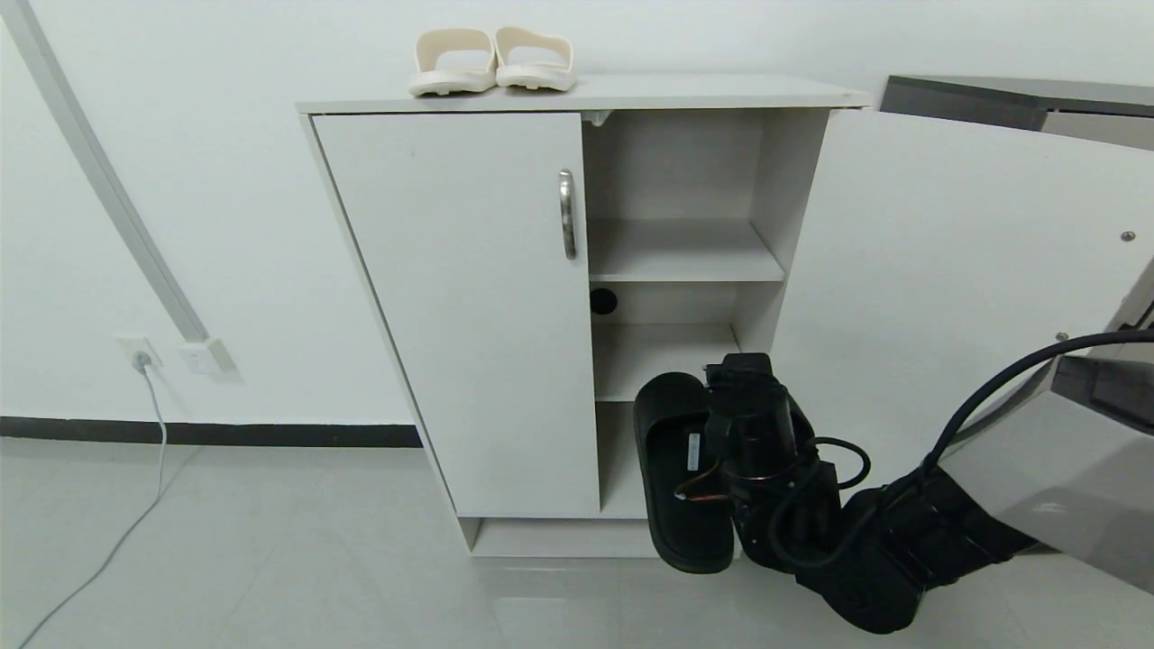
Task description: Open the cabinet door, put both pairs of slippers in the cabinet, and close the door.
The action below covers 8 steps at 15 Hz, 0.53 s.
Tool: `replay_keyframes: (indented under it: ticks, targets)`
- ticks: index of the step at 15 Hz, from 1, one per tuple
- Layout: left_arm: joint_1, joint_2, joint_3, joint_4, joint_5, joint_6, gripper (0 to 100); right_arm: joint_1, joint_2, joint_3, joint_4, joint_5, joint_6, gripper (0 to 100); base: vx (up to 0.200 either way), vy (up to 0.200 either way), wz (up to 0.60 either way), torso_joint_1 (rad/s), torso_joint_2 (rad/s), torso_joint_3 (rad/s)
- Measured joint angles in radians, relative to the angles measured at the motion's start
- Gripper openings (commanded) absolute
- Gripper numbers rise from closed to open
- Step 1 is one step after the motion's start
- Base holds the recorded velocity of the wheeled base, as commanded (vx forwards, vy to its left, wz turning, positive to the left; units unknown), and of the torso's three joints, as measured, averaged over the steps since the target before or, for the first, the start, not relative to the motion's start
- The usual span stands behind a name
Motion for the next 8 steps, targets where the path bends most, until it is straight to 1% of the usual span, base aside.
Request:
replay_keyframes:
  ticks: [6, 8]
  targets:
    - [0.0, 0.0, 0.0, 0.0, -0.003, 0.001, 0, 0.009, 0.061, -0.055, -0.02, 0.015, -0.002, 0, 0.0, 0.0, 0.0, 0.0, 0.0, 0.0]
    - [-0.001, 0.0, 0.0, 0.001, -0.003, 0.002, 0, 0.013, 0.077, -0.069, -0.021, 0.041, -0.002, 0, 0.0, 0.0, 0.0, 0.0, 0.0, 0.0]
